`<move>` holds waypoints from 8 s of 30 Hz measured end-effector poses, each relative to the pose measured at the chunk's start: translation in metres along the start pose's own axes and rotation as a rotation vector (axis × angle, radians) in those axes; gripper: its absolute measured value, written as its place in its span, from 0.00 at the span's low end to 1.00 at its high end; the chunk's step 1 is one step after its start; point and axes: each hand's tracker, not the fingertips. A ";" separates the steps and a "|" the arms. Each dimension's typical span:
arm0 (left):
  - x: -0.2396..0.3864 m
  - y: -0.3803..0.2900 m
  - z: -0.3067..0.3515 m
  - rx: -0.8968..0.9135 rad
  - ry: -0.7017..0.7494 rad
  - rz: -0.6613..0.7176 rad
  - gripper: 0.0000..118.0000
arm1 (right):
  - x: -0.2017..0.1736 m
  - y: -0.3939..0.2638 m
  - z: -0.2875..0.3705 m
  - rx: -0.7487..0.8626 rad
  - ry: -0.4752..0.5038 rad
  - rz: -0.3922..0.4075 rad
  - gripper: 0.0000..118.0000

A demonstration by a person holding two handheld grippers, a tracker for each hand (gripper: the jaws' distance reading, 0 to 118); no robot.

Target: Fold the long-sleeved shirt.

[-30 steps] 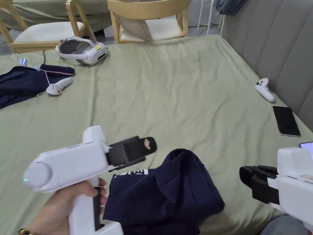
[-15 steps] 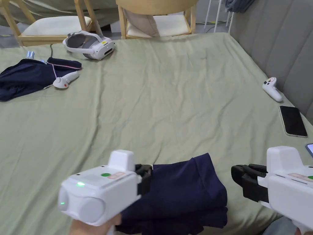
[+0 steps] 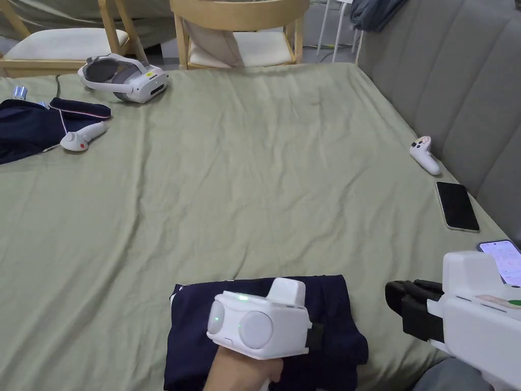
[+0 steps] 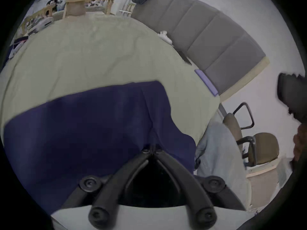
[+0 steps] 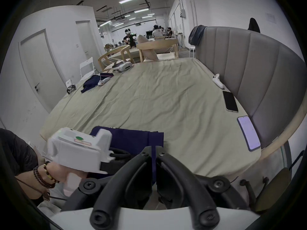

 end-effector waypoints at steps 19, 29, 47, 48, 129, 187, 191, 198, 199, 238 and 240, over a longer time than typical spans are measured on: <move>-0.144 -0.067 0.205 0.418 0.123 0.502 0.93 | -0.019 -0.058 -0.177 -0.338 0.201 -0.148 0.02; -0.191 -0.082 0.105 0.324 -0.117 0.668 0.92 | -0.026 -0.055 -0.172 -0.317 0.212 -0.165 0.02; -0.142 -0.038 0.122 0.246 -0.040 0.436 0.22 | -0.090 -0.013 -0.150 -0.179 0.131 0.049 0.02; -0.149 -0.036 0.135 0.273 -0.032 0.424 0.20 | -0.103 -0.004 -0.148 -0.149 0.144 0.071 0.02; -0.044 -0.012 0.193 0.960 0.792 -0.113 0.94 | -0.074 0.051 -0.071 0.680 -0.214 0.164 0.89; -0.047 -0.009 0.198 1.026 0.771 -0.163 0.94 | -0.076 0.044 -0.064 0.718 -0.224 0.145 1.00; -0.052 -0.005 0.198 1.019 0.767 -0.174 0.94 | -0.073 0.047 -0.066 0.714 -0.221 0.118 1.00; -0.038 -0.009 0.200 1.014 0.773 -0.173 0.94 | -0.073 0.051 -0.070 0.715 -0.234 0.125 1.00; -0.037 -0.009 0.200 1.011 0.775 -0.171 0.94 | -0.073 0.051 -0.070 0.715 -0.236 0.119 1.00; -0.034 -0.015 0.193 1.011 0.770 -0.166 0.94 | -0.075 0.052 -0.063 0.712 -0.248 0.131 1.00; -0.033 -0.015 0.193 1.008 0.757 -0.155 0.94 | -0.076 0.051 -0.063 0.715 -0.258 0.130 1.00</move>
